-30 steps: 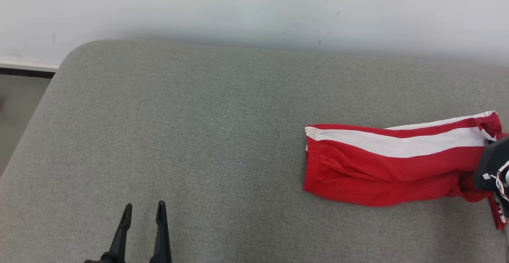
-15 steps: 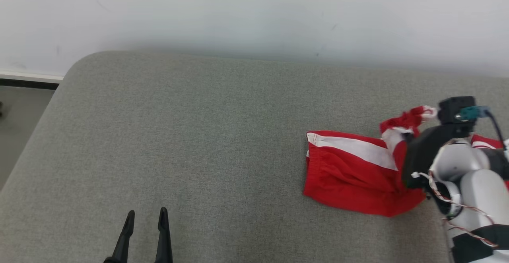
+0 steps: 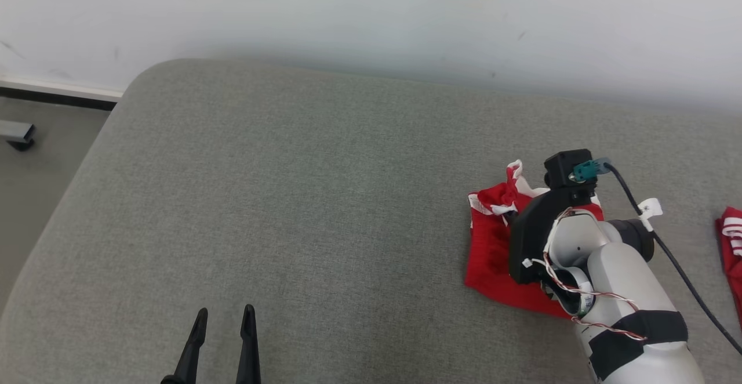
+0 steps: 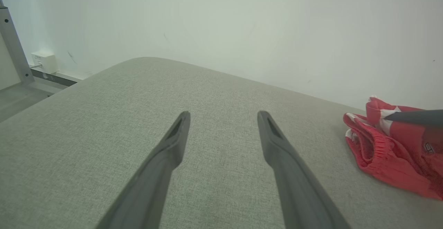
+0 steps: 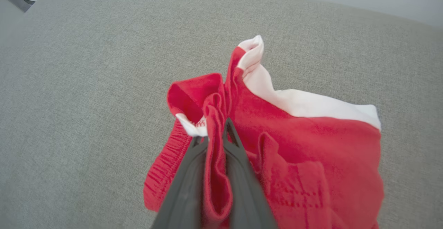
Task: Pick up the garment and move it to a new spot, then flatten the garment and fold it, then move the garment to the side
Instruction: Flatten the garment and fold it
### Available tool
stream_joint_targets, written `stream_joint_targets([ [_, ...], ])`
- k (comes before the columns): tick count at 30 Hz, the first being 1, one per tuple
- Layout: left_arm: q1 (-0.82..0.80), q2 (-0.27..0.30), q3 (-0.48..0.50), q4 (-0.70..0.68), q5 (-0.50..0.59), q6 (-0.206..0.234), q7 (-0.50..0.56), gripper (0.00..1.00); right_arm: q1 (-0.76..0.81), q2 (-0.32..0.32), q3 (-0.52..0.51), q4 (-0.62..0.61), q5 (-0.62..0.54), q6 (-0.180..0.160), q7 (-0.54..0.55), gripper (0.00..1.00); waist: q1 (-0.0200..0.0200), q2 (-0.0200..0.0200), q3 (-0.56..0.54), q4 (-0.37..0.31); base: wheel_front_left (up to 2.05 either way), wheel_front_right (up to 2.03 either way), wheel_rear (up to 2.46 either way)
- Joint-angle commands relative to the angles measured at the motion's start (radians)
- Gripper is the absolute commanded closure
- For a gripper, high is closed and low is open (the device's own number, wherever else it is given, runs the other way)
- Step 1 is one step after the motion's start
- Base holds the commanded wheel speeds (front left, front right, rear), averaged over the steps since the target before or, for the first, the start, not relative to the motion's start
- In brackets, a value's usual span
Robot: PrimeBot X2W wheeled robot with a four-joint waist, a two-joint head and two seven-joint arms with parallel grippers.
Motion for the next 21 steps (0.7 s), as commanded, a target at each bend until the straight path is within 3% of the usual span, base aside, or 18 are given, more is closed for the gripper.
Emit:
stream_joint_targets([
  [1,-0.009,-0.001,-0.003,0.001,-0.002,0.002,-0.002,0.00,-0.010,0.006,0.005,0.014,0.005,-0.003,-0.008,1.00,0.0000,0.0000,0.009,0.014,0.00,0.00,0.00],
  [6,-0.011,-0.001,-0.009,0.001,-0.007,0.004,-0.002,0.00,-0.043,0.015,0.028,0.081,0.016,-0.003,-0.029,1.00,0.0000,0.0000,0.018,0.031,0.00,0.00,0.00],
  [7,-0.013,0.000,-0.008,0.000,-0.008,0.005,-0.002,0.00,-0.050,0.018,0.033,0.092,0.019,-0.003,-0.033,0.80,0.0000,0.0000,0.020,0.032,0.00,0.00,0.00],
  [8,-0.015,0.000,-0.008,0.000,-0.010,0.006,-0.002,0.00,-0.058,0.019,0.034,0.096,0.028,-0.003,-0.043,0.04,0.0000,0.0000,0.023,0.033,0.00,0.00,0.00],
  [9,-0.017,0.000,-0.008,-0.001,-0.011,0.006,-0.002,0.00,-0.066,0.019,0.032,0.099,0.038,-0.003,-0.056,0.00,0.0000,0.0000,0.025,0.033,0.00,0.00,0.00],
  [16,-0.020,0.000,0.008,0.006,-0.006,0.006,-0.002,0.00,-0.094,0.022,0.063,0.052,0.231,-0.003,-0.118,0.00,0.0000,0.0000,0.008,0.012,0.00,0.00,0.00],
  [21,-0.007,-0.001,0.019,0.004,0.003,0.001,-0.002,0.00,-0.078,-0.005,0.005,-0.014,0.249,-0.003,-0.182,0.00,0.0000,0.0000,-0.016,-0.012,0.00,0.00,0.00],
])
